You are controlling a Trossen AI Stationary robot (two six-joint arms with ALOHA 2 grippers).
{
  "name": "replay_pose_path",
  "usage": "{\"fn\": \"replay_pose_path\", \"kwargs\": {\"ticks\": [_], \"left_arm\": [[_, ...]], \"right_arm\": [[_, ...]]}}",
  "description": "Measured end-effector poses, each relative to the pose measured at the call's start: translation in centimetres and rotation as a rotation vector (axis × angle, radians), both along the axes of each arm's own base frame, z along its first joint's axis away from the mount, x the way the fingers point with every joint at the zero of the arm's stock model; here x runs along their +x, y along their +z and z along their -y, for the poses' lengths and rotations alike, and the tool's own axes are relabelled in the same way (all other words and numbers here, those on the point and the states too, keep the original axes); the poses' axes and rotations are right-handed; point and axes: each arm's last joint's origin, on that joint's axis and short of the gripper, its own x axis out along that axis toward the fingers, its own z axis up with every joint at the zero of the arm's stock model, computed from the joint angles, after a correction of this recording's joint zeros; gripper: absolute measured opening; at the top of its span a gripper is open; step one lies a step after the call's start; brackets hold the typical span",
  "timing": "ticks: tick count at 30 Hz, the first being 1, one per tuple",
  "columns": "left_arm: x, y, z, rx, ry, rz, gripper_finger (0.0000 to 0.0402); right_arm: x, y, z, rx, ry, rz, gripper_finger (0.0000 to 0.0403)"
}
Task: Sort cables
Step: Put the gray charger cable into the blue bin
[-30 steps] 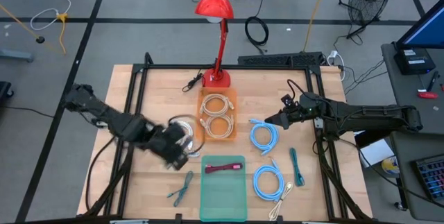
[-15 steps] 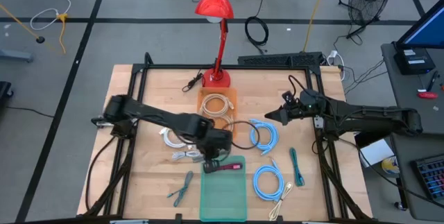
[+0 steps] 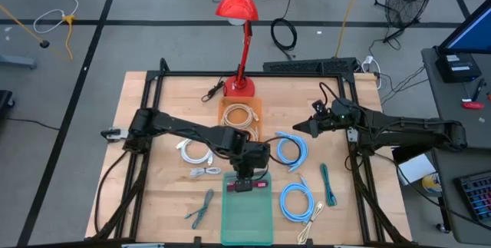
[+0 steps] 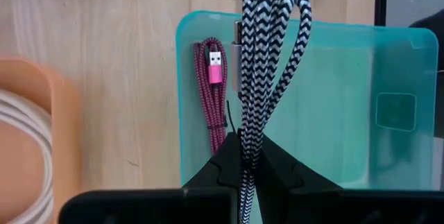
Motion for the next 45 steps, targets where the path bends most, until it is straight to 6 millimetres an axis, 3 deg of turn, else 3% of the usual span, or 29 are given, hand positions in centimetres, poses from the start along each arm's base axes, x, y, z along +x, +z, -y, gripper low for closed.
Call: {"fn": "replay_pose_path", "kwargs": {"ticks": [12, 20, 27, 45], "left_arm": [[0.1, 0.0, 0.3, -0.068, -0.036, 0.005, 0.0015], [1.4, -2.6, 0.9, -0.156, -0.082, -0.028, 0.0015], [1.8, -2.7, 0.1, -0.117, -0.09, 0.011, 0.0015], [0.6, -5.9, -0.8, -0.109, -0.065, -0.105, 0.0016]], "right_arm": [[0.0, 0.0, 0.0, 0.0, 0.001, 0.0, 0.0029], [0.0, -0.1, 0.0, 0.004, 0.001, -0.006, 0.0029], [0.0, -0.1, -0.1, 0.016, 0.025, -0.007, 0.0029], [0.0, -0.1, -0.1, 0.019, 0.022, -0.005, 0.0029]]}}
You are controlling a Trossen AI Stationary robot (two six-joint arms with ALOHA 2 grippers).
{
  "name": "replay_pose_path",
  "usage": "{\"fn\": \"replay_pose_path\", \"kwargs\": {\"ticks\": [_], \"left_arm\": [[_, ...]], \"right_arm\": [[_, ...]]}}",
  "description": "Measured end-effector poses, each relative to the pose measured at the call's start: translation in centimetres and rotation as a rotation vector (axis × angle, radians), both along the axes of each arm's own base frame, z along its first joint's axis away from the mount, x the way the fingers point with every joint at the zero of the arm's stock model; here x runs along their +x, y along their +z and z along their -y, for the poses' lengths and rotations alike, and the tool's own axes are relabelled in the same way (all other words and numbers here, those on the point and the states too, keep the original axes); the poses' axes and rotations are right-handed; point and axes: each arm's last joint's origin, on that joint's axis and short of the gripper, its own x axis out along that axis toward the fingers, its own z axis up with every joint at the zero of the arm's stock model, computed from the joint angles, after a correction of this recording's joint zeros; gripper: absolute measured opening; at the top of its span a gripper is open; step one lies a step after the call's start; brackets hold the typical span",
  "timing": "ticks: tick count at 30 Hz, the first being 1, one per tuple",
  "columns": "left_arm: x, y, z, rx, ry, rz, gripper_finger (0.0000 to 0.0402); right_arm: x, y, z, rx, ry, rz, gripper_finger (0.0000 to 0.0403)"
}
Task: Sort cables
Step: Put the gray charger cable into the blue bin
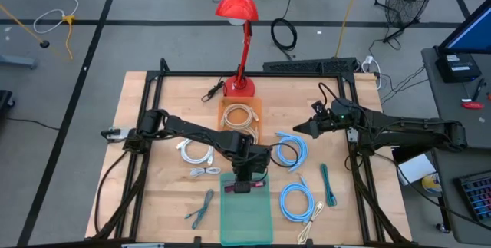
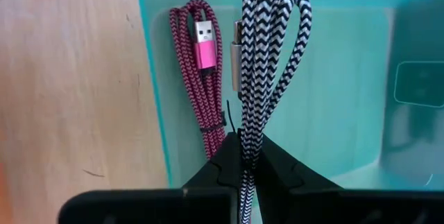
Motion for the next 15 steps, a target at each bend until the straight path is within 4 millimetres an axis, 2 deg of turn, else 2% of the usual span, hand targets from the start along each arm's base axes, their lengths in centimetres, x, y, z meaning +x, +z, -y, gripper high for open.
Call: {"fn": "replay_pose_path", "kwargs": {"ticks": [8, 15], "left_arm": [[0.03, -0.03, -0.08, 0.018, 0.031, -0.007, 0.0089], [0.02, -0.03, -0.11, 0.022, 0.054, -0.015, 0.0131]], "right_arm": [[0.0, 0.0, 0.0, 0.0, 0.0, 0.0, 0.0029], [0.0, 0.0, 0.0, -0.001, -0.001, 0.0, 0.0029]]}}
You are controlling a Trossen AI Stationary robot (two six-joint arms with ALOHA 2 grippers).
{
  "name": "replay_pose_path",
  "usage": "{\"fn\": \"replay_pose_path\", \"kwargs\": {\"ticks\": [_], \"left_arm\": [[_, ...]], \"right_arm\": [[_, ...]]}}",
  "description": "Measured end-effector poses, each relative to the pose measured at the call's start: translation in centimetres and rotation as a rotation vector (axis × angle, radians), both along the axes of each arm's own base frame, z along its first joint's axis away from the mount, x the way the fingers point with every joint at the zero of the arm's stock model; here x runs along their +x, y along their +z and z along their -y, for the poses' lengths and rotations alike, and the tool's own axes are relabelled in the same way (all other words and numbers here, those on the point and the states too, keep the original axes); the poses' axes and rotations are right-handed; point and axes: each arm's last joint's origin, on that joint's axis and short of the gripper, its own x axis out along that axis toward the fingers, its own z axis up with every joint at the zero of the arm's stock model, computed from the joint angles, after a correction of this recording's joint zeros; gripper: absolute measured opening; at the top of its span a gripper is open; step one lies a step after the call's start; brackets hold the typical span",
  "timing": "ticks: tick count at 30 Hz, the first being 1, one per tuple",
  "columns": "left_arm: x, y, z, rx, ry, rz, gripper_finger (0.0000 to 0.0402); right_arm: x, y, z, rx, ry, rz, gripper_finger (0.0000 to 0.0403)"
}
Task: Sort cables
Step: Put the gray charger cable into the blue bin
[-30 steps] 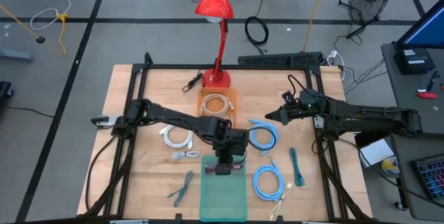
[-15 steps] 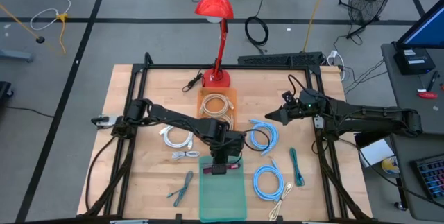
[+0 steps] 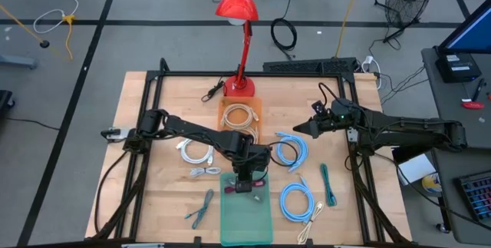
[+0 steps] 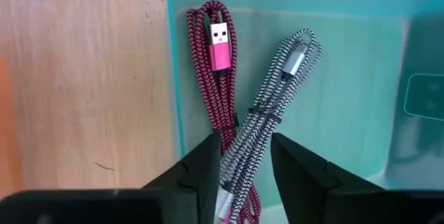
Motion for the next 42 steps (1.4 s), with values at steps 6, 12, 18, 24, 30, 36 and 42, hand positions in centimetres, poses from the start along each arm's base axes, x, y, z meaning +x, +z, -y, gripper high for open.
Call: {"fn": "replay_pose_path", "kwargs": {"ticks": [6, 12, 18, 24, 30, 36, 42], "left_arm": [[-0.3, 1.2, 0.1, -0.034, 0.01, 0.022, 0.0129], [-0.5, 1.5, 0.6, -0.03, -0.029, 0.033, 0.0112], [-1.3, 1.5, 3.9, 0.05, -0.212, 0.097, 0.0119], [-2.0, 1.3, 6.4, 0.403, -0.362, 0.202, 0.0138], [-2.0, 1.2, 6.5, 0.442, -0.331, 0.197, 0.0149], [-2.3, 0.9, 7.4, 0.353, -0.358, 0.179, 0.015], [-2.4, 0.0, 8.3, 0.293, -0.374, 0.146, 0.015]], "right_arm": [[0.0, 0.0, 0.0, 0.002, -0.001, 0.0, 0.0029], [0.0, 0.0, 0.0, 0.002, -0.002, 0.0, 0.0029], [0.0, 0.0, 0.0, 0.003, -0.002, 0.0, 0.0029], [0.0, 0.0, 0.0, -0.006, -0.001, 0.0, 0.0029], [0.0, 0.0, 0.0, -0.016, 0.001, 0.0, 0.0029], [0.0, 0.0, 0.0, -0.017, -0.001, -0.001, 0.0029], [0.0, 0.0, 0.1, -0.028, -0.022, -0.004, 0.0029]]}}
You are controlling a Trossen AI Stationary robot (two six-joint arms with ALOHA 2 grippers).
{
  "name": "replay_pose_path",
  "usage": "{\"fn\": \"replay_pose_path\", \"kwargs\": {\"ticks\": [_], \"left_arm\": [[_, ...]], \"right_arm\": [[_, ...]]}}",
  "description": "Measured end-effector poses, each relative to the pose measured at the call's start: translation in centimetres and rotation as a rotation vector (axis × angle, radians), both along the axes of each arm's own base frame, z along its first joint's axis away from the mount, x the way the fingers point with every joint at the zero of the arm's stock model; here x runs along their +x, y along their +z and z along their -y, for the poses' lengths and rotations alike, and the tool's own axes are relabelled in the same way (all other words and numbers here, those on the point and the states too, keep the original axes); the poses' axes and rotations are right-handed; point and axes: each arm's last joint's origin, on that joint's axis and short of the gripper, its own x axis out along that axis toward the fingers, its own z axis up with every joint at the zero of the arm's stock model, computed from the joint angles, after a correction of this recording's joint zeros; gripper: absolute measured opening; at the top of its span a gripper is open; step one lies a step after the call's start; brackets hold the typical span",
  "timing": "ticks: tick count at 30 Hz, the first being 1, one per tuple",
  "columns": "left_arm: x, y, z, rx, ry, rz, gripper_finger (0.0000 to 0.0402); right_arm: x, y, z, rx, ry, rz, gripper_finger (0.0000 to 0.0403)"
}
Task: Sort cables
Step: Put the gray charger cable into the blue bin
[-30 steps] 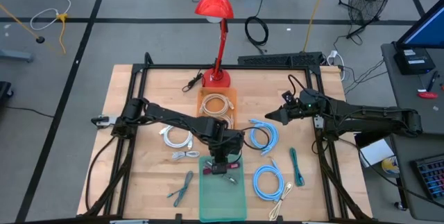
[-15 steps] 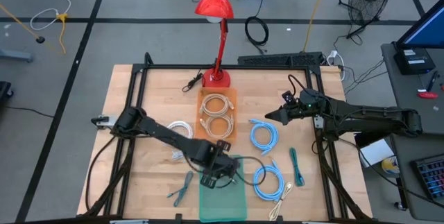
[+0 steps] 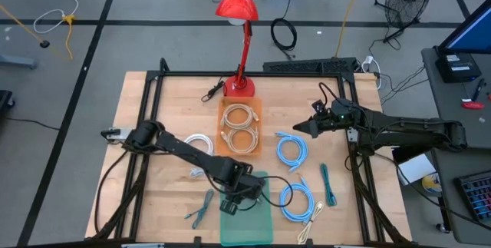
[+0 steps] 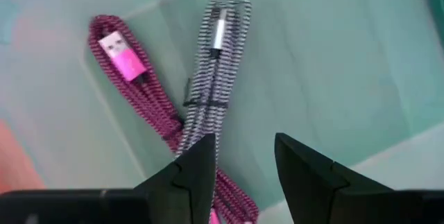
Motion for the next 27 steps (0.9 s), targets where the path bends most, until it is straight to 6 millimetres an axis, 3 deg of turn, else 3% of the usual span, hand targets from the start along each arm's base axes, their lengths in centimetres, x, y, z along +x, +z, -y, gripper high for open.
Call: {"fn": "replay_pose_path", "kwargs": {"ticks": [4, 12, 17, 20, 24, 27], "left_arm": [[0.1, 0.0, 0.1, 0.029, 0.0, 0.031, 0.015], [0.7, -3.6, 0.2, 0.058, -0.026, -0.066, 0.015], [0.8, -4.1, -0.1, 0.067, 0.003, -0.079, 0.0143], [0.9, -4.1, -0.6, 0.064, 0.049, -0.097, 0.0107], [0.8, -4.1, -0.9, 0.064, 0.071, -0.115, 0.0022], [0.9, -4.1, -1.3, 0.055, 0.129, -0.131, 0.0013]], "right_arm": [[0.0, 0.0, 0.0, -0.003, -0.001, 0.001, 0.0029], [-0.3, -1.7, -0.1, 0.064, -0.02, -0.041, 0.0029], [-0.4, -2.2, -0.1, 0.091, -0.028, -0.057, 0.0029], [-0.4, -2.2, -0.1, 0.091, -0.026, -0.054, 0.0029], [-0.3, -2.0, -0.1, 0.084, -0.026, -0.027, 0.0029], [-0.1, -1.6, 0.0, 0.074, -0.025, 0.016, 0.0029]]}}
